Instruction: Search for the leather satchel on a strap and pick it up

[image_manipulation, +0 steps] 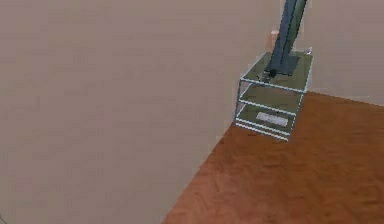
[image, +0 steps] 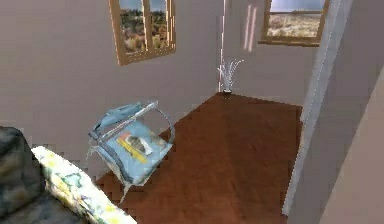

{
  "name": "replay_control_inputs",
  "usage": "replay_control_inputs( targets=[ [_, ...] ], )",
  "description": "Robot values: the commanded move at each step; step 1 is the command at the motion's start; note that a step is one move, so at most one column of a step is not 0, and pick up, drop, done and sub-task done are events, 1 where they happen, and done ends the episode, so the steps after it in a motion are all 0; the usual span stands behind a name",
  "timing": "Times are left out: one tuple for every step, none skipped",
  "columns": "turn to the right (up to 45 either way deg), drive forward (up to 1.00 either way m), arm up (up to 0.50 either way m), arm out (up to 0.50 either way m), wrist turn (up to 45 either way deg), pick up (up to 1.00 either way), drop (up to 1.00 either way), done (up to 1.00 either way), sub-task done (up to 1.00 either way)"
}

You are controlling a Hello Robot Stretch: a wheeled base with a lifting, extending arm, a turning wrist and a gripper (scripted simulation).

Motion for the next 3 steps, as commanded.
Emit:
replay_control_inputs(
  targets=[
    [0.0,0.3,0.0,0.0,0.0,0.0,0.0,0.0,0.0],
    [27.0,0.0,0.0,0.0,0.0,0.0,0.0,0.0,0.0],
    [0.0,1.0,0.0,0.0,0.0,0.0,0.0,0.0,0.0]
  ],
)
